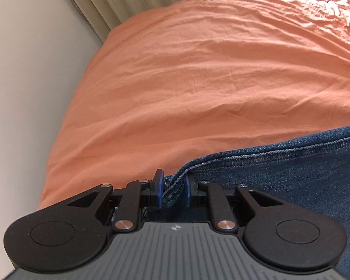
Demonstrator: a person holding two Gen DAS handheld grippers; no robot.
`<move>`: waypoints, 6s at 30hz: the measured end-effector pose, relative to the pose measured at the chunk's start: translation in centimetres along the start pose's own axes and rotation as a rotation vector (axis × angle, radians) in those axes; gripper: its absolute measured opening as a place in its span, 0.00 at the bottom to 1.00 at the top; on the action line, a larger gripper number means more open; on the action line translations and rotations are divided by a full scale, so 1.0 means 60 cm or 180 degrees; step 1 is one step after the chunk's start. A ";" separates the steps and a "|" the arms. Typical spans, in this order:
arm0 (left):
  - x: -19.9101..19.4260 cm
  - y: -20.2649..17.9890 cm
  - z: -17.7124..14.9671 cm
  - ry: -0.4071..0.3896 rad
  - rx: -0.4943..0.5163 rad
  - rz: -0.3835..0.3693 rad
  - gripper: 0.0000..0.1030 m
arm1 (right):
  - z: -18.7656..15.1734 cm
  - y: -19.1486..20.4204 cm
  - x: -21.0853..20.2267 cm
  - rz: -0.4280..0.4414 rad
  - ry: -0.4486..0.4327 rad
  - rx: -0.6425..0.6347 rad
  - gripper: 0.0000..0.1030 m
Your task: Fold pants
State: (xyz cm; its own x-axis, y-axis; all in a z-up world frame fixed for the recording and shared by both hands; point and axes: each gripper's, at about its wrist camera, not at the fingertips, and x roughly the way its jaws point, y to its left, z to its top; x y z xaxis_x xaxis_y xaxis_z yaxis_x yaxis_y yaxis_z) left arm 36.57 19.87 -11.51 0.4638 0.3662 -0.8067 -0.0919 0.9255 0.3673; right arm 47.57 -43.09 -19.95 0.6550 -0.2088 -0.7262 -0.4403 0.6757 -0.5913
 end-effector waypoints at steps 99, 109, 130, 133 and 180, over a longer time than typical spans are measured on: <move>0.019 0.178 -0.223 -0.0516 -0.1888 0.0387 0.69 | -0.002 0.260 -0.126 0.1017 -0.0657 0.3372 0.59; -0.107 0.078 -0.188 -0.0768 -0.1748 -0.0456 0.59 | -0.227 0.066 -0.138 0.0990 -0.0582 0.5057 0.39; -0.084 -0.155 -0.200 -0.0104 -0.1256 -0.1080 0.38 | -0.427 -0.051 0.026 0.1708 -0.0411 0.5927 0.00; -0.086 -0.150 -0.200 -0.0087 -0.1276 -0.1087 0.38 | -0.420 -0.063 -0.019 0.1657 -0.0721 0.5845 0.00; -0.066 -0.604 0.070 -0.0432 0.0413 -0.2008 0.38 | -0.449 0.024 0.042 0.2161 -0.0564 0.5948 0.24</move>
State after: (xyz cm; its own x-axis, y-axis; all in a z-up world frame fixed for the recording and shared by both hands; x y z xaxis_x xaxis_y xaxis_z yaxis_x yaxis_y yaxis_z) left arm 41.75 -15.51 -19.68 0.5017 -0.2662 -0.8231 0.3371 0.9364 -0.0974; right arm 32.04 -61.69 -32.10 0.7818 0.3330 -0.5272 0.3944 0.3908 0.8317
